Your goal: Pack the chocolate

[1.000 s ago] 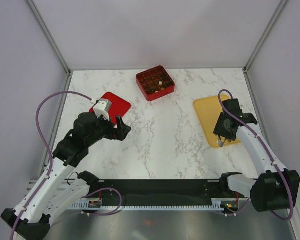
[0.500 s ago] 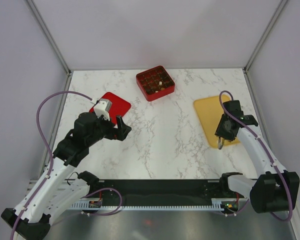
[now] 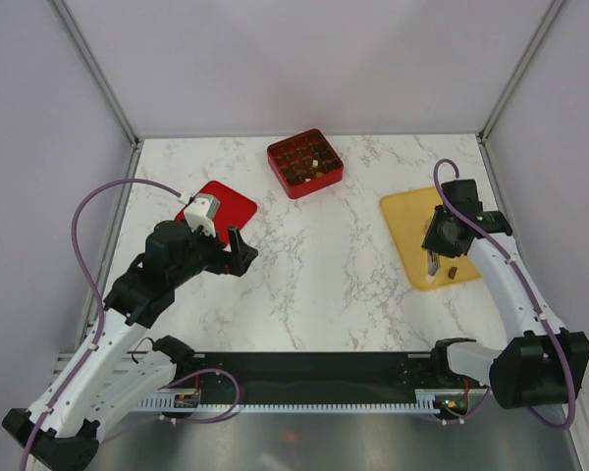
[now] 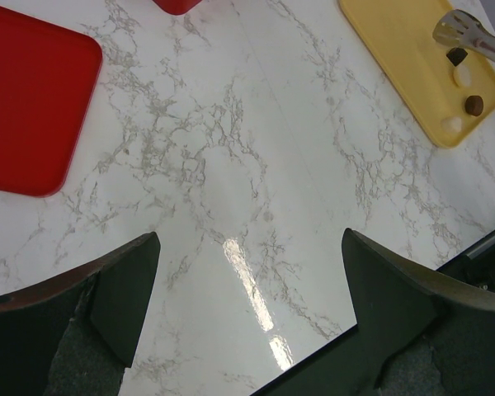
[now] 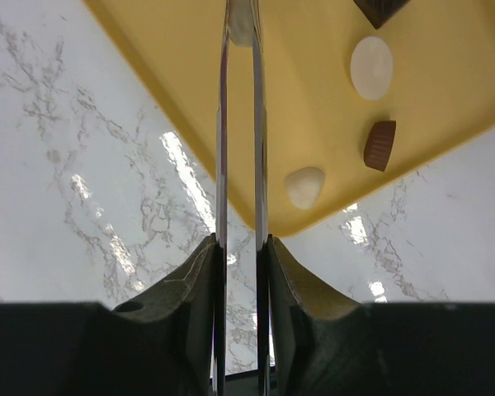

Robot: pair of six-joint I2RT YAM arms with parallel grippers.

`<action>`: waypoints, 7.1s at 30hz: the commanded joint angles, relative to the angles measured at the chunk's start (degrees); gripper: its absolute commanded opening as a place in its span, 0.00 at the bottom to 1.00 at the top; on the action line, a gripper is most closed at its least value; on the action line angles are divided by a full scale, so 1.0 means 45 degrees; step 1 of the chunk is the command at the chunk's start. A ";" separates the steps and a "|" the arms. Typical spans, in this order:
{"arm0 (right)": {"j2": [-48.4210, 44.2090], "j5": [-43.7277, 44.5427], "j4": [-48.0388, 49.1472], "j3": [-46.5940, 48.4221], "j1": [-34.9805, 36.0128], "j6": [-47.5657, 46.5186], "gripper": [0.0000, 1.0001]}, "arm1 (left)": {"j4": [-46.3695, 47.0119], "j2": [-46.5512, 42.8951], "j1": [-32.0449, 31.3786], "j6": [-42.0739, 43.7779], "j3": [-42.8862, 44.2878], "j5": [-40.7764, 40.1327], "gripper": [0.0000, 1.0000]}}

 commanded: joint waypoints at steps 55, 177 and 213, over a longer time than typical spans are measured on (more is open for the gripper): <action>1.3910 -0.0668 0.5602 1.4122 0.5012 -0.0752 0.45 | 0.0092 0.0036 0.0027 0.0514 0.0127 -0.0735 1.00; -0.2223 -0.0335 -0.4124 -0.0898 0.1926 0.1534 0.43 | 0.0190 -0.0257 0.0027 0.0436 0.0126 -0.0109 1.00; 1.0312 -0.0276 0.0992 1.3919 0.5049 -0.0517 0.34 | 0.0131 -0.0296 0.0027 0.0475 0.0088 -0.0656 1.00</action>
